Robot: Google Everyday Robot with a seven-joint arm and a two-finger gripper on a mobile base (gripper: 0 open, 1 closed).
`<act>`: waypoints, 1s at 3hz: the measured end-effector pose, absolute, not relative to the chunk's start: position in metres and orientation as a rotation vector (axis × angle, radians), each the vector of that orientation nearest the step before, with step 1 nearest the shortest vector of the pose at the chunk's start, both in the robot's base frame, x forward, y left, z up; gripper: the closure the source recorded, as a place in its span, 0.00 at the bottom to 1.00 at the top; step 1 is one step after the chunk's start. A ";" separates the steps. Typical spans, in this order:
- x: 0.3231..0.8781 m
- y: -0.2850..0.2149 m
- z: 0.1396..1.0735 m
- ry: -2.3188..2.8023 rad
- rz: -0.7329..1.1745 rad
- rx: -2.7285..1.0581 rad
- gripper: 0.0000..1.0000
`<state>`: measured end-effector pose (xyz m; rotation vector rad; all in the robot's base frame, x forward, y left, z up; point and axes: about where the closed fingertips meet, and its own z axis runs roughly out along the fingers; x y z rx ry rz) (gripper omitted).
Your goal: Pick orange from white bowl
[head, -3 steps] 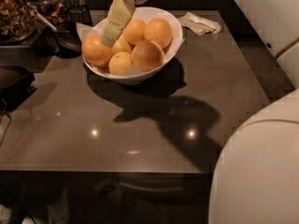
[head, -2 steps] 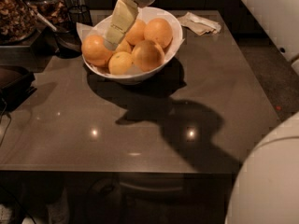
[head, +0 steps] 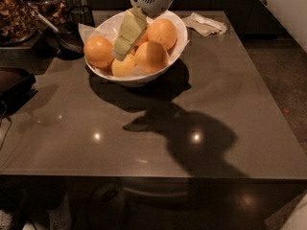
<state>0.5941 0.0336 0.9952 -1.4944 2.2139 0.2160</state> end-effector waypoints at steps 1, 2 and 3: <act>0.596 0.026 0.995 2.251 0.191 -1.458 0.16; 0.600 0.016 0.995 2.279 0.166 -1.430 0.31; 0.607 0.006 0.994 2.299 0.150 -1.422 0.29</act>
Offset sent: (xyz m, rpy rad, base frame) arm 0.0105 -0.0341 0.0007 -0.0510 0.0106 -0.1145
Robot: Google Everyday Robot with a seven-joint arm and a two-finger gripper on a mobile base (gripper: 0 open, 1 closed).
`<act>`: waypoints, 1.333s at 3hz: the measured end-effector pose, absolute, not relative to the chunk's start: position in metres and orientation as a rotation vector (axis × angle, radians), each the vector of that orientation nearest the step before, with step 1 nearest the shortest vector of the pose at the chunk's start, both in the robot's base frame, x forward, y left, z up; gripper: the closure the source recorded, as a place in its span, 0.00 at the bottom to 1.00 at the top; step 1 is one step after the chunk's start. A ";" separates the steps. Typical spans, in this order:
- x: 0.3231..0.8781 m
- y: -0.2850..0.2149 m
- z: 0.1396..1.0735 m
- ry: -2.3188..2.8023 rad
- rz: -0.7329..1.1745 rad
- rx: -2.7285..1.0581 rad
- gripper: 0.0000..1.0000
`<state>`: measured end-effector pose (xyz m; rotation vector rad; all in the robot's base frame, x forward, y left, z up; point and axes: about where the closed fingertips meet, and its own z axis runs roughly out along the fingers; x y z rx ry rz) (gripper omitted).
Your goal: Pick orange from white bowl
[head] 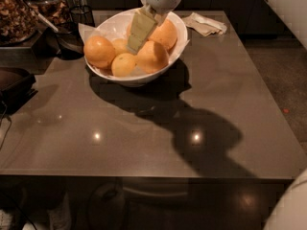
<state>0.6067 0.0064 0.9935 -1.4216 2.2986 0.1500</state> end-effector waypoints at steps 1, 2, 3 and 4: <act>0.611 0.002 0.989 2.308 0.158 -1.427 0.28; 0.614 0.001 0.982 2.320 0.182 -1.436 0.37; 0.615 0.000 0.976 2.329 0.201 -1.446 0.46; 0.622 -0.005 0.971 2.326 0.216 -1.465 0.45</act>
Offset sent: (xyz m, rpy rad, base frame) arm 0.0103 -0.0104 -0.0196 0.0060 0.0663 0.0095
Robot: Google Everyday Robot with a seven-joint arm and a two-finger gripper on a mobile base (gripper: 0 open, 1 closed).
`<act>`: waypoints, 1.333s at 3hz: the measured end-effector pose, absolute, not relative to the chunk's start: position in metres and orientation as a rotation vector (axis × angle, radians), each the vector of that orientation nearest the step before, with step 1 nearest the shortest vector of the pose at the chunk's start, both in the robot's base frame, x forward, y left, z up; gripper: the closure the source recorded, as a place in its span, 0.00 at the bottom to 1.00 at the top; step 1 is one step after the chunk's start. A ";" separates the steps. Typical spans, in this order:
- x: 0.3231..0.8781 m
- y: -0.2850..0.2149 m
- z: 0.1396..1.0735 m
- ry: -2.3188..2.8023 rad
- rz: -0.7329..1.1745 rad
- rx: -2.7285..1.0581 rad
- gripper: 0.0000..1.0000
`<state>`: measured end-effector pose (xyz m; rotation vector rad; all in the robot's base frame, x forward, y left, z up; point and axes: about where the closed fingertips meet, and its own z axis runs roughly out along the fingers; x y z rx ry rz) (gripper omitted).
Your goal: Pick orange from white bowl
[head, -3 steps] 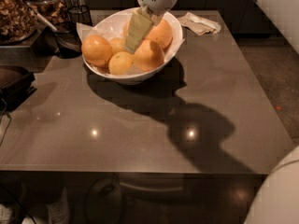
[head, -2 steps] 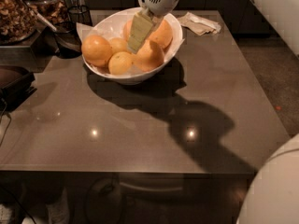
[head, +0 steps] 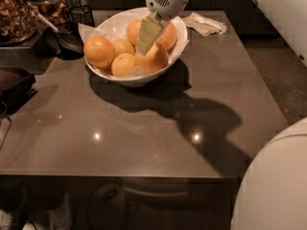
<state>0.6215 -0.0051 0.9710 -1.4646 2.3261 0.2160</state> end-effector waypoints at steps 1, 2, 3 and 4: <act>0.625 -0.007 0.968 2.329 0.219 -1.472 0.45; 0.627 -0.008 0.962 2.335 0.229 -1.485 0.40; 0.626 -0.006 0.954 2.343 0.243 -1.509 0.42; 0.627 -0.006 0.950 2.346 0.246 -1.523 0.43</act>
Offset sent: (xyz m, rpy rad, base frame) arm 0.0060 -0.0083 -0.0126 -0.0101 0.0382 0.0174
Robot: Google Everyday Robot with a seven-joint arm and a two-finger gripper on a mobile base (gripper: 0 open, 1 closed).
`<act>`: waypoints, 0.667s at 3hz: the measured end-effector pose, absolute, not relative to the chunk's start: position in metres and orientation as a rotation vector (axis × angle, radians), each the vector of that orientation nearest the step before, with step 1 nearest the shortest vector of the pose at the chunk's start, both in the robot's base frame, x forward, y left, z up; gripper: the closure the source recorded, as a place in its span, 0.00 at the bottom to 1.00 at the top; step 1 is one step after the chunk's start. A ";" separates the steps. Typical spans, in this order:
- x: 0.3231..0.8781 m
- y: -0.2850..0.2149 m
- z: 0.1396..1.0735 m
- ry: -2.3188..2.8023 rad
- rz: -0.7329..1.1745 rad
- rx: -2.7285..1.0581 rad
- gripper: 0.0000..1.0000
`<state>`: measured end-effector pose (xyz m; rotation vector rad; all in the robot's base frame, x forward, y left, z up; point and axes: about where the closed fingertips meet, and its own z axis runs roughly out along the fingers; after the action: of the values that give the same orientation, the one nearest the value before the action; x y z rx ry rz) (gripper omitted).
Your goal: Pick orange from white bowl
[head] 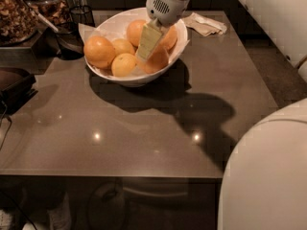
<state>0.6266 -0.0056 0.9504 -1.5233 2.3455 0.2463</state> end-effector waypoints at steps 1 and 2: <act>0.627 -0.003 0.946 2.341 0.247 -1.555 0.45; 0.628 -0.003 0.947 2.342 0.248 -1.558 0.46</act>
Offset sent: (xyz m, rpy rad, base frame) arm -0.0017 0.0010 -0.0052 -0.0261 0.0186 0.0419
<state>0.6277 -0.0035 0.9466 -1.5580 2.3425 0.2484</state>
